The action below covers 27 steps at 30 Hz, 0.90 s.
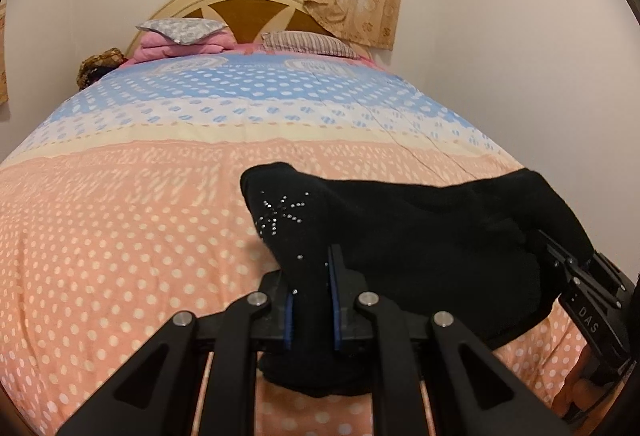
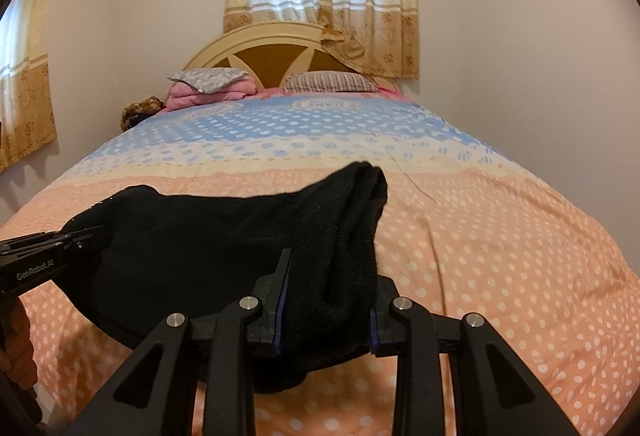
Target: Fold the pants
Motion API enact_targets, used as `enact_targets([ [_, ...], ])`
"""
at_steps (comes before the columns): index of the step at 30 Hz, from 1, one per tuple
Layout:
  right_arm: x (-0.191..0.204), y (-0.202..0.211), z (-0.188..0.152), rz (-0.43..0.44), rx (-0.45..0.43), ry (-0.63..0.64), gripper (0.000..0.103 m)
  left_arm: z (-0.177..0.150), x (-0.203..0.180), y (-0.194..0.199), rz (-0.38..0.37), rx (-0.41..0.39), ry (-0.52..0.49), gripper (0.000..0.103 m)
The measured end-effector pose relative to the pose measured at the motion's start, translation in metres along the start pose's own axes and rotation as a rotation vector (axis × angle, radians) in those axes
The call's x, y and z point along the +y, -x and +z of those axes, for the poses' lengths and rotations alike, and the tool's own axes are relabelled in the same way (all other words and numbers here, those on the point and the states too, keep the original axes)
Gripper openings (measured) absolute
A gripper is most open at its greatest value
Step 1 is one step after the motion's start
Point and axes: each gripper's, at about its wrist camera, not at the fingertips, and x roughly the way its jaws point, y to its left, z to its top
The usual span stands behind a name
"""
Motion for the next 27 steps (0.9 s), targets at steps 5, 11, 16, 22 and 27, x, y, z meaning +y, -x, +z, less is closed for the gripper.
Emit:
enact_targets([
  [5,0.021,0.003,0.006,0.042,-0.014,0.031,0.03,0.002,0.022,0.007,0.021,-0.018,0.045,0.014],
  [11,0.048,-0.002,0.014,0.092,-0.031,0.074,0.029,0.005,0.042,0.007,0.065,-0.023,0.078,0.014],
  [16,0.063,-0.013,0.02,0.109,-0.026,0.1,0.029,0.0,0.053,-0.002,0.076,0.019,0.079,0.014],
  [22,0.051,-0.029,-0.004,0.093,0.07,0.087,0.029,-0.013,0.073,-0.02,0.018,0.123,0.146,0.043],
  [27,0.029,-0.043,-0.028,0.152,0.145,-0.01,0.032,-0.011,0.08,-0.025,0.063,0.11,0.17,0.058],
])
